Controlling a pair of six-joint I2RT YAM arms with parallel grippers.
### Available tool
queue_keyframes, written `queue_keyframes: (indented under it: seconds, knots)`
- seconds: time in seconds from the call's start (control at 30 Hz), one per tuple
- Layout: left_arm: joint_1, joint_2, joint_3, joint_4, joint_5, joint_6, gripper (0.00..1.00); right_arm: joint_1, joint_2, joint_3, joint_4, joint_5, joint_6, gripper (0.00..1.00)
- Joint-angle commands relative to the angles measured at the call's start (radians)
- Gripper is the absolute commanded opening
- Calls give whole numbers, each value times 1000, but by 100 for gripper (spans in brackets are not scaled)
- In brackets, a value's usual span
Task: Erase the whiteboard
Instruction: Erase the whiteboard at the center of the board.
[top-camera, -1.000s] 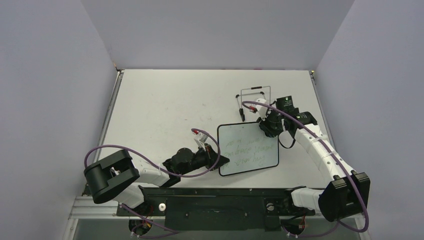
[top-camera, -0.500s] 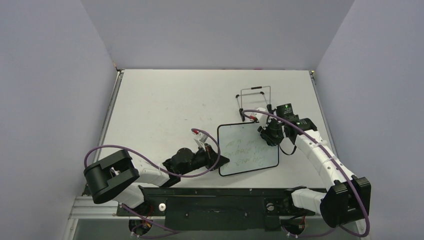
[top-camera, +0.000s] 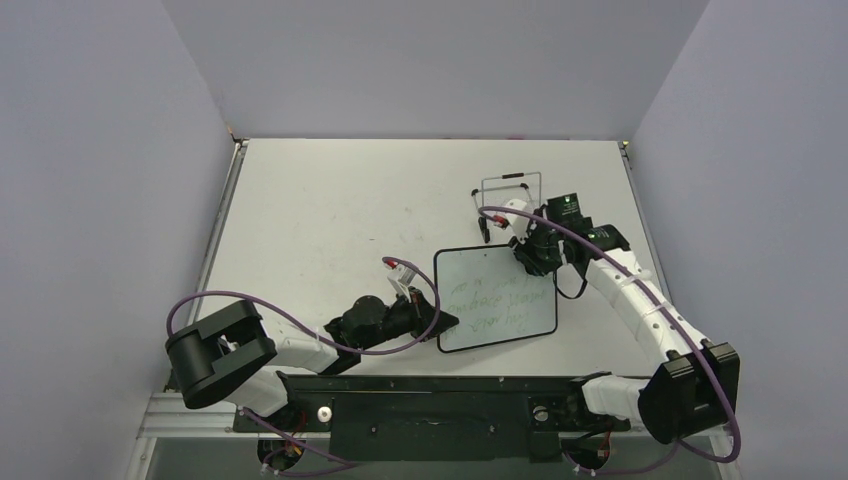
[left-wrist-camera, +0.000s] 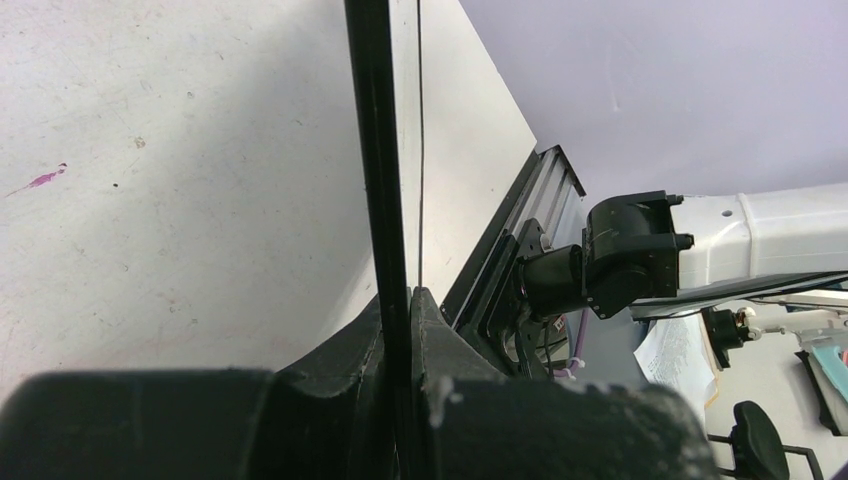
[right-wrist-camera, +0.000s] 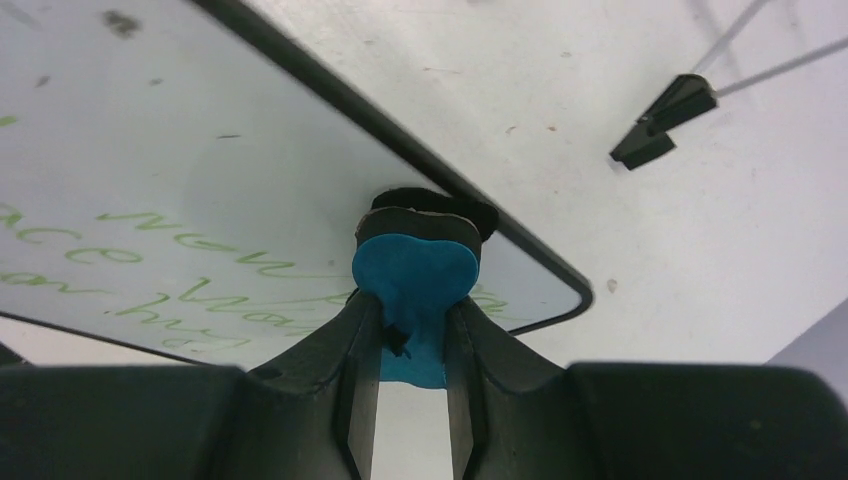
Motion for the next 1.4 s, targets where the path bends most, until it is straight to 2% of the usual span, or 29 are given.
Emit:
queue_keyframes:
  seconds: [0.0, 0.17, 0.27, 0.47, 0.67, 0.83, 0.97, 1.1, 1.37]
  knots:
    - [-11, -35, 9, 46, 36, 38, 0, 80, -58, -83, -7, -50, -30, 0]
    - [-11, -26, 4, 56, 41, 38, 0, 43, -102, -148, -9, -24, -40, 0]
    - [-11, -27, 3, 59, 42, 39, 0, -29, -89, -139, -7, -11, -51, 0]
    - [-11, -27, 2, 60, 40, 38, 0, -59, -38, -63, 19, -12, -44, 0]
    - [-11, -40, -4, 54, 33, 39, 0, -60, -26, 19, -35, -145, -53, 0]
    - [-10, -45, -9, 56, 25, 36, 0, -76, -116, 15, -82, -236, -65, 0]
    - [-9, -36, -8, 63, 28, 33, 0, -117, -161, 26, -81, -184, -50, 0]
    - [-9, -34, -9, 73, 30, 32, 0, -141, -128, 8, -64, -128, -39, 0]
    - [-11, -44, -9, 63, 31, 34, 0, -118, -75, -39, -4, -105, -11, 0]
